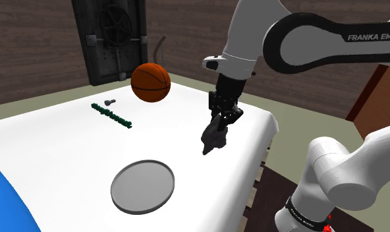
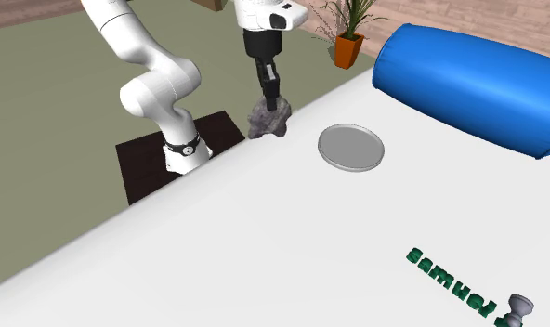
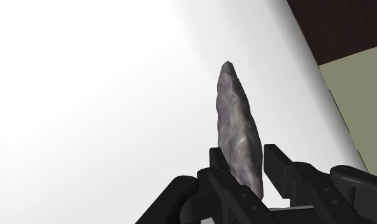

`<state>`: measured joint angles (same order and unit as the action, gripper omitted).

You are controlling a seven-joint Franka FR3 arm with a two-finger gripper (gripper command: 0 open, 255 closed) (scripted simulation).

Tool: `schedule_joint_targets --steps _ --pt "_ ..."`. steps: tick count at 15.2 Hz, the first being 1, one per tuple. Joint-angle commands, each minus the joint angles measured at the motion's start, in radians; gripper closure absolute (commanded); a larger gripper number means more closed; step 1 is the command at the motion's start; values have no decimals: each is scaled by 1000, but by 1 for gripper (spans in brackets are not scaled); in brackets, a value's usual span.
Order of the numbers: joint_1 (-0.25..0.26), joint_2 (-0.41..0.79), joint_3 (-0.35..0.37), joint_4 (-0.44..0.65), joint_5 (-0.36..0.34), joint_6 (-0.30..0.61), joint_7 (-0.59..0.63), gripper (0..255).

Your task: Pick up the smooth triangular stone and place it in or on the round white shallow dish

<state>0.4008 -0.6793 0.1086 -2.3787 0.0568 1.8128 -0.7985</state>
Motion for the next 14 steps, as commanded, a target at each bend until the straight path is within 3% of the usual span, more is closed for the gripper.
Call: schedule_joint_targets --steps 1,5,14 --pt "-2 5 -3 29 -2 -24 -2 255" --pt "-3 14 -5 88 -5 -74 -1 255" --pt "12 319 127 389 -3 -66 152 255"
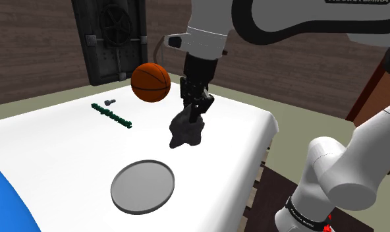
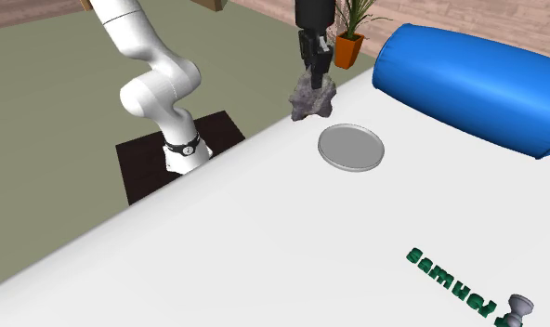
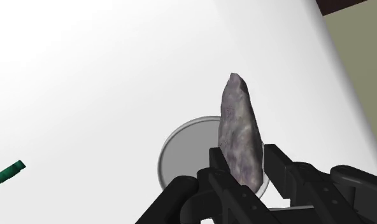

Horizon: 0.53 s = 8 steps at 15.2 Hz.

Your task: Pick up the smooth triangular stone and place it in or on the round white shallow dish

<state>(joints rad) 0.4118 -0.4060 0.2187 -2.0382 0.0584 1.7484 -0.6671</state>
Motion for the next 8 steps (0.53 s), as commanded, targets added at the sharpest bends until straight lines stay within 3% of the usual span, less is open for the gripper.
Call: schedule_joint_targets --steps 1,8 --pt "2 82 31 88 -10 -6 39 255" --pt "28 358 122 413 -87 -66 173 255"
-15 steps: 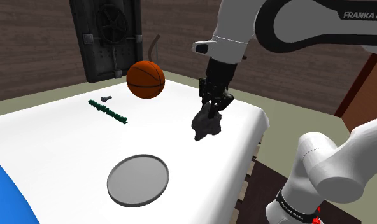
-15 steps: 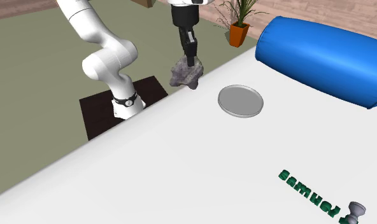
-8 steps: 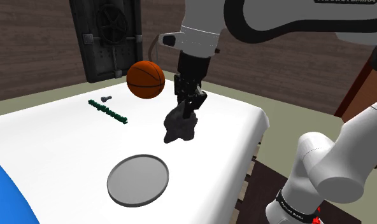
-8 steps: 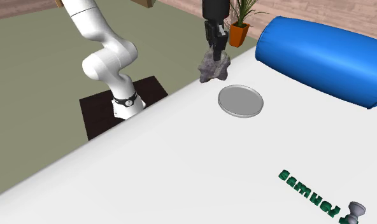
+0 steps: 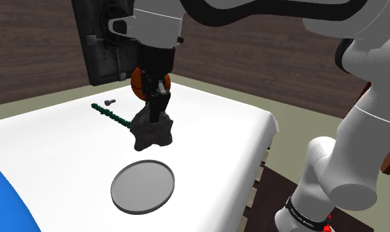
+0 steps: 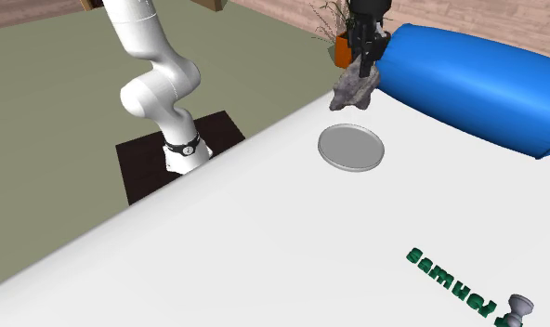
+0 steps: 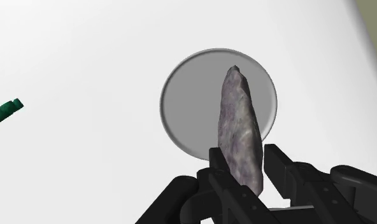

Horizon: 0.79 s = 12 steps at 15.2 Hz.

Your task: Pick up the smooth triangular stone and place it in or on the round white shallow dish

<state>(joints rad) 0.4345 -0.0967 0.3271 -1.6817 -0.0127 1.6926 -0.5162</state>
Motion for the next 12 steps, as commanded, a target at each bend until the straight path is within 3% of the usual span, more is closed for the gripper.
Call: schedule_joint_targets --steps 1,12 --pt "13 87 23 105 -31 -23 39 255" --pt "12 60 18 -76 -21 131 38 255"
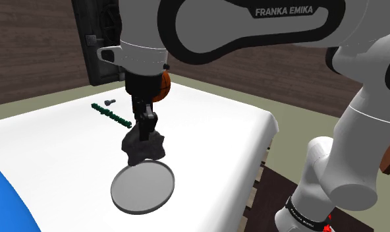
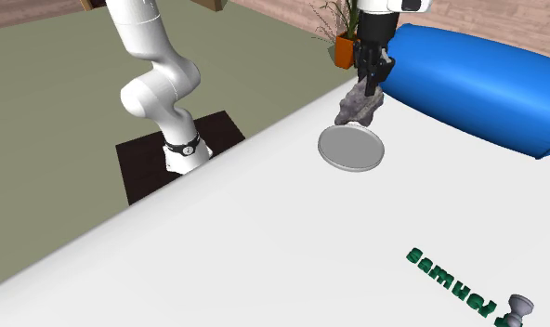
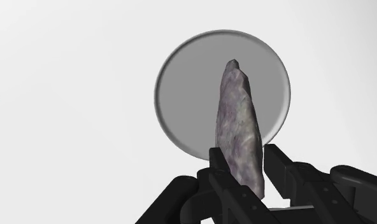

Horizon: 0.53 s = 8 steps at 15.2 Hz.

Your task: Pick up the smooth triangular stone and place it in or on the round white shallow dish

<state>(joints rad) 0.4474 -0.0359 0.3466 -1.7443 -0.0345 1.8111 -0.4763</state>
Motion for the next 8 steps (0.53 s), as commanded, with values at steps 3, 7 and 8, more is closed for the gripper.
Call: schedule_joint_targets --steps 3,7,8 --pt "-1 -3 -1 -56 1 54 -1 255" --pt "-1 -3 -1 -109 0 107 2 255" --pt "-1 -2 -1 -121 0 121 2 255"
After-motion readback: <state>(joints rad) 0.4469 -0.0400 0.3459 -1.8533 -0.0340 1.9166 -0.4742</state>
